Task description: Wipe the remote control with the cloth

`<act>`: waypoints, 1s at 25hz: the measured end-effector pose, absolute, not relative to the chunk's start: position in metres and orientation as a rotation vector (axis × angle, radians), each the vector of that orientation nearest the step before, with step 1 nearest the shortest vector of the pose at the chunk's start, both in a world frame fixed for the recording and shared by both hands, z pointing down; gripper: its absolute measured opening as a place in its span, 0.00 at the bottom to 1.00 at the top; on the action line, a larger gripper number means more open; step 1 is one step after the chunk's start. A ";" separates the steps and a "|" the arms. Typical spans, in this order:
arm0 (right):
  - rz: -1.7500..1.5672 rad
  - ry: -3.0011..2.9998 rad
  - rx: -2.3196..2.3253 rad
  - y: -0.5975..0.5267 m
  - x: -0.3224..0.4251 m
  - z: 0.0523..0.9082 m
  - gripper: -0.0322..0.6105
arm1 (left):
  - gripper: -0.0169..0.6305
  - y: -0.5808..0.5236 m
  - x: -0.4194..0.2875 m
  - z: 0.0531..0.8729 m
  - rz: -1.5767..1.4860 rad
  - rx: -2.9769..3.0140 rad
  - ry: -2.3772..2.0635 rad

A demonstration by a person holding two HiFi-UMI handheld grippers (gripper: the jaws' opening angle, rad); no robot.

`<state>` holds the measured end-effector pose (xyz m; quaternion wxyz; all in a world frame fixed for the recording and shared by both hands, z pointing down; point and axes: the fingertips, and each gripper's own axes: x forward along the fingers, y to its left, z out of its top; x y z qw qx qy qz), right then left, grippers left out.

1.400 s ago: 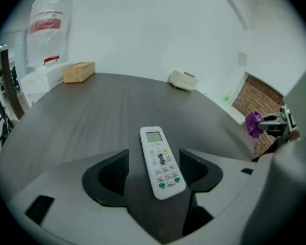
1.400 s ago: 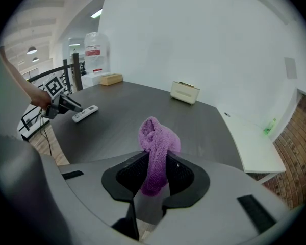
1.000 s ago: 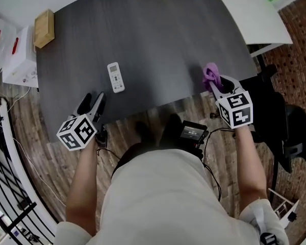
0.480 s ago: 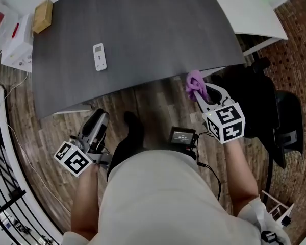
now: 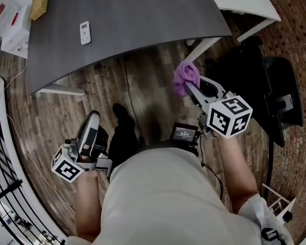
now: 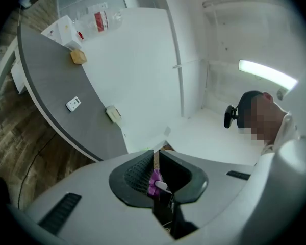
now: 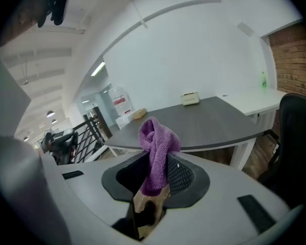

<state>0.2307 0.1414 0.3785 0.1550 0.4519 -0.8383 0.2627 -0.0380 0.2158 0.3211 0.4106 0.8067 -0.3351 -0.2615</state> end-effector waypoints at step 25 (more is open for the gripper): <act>0.712 -2.489 1.363 0.233 0.099 0.323 0.21 | 0.09 0.317 -0.162 0.310 -0.656 2.054 -0.798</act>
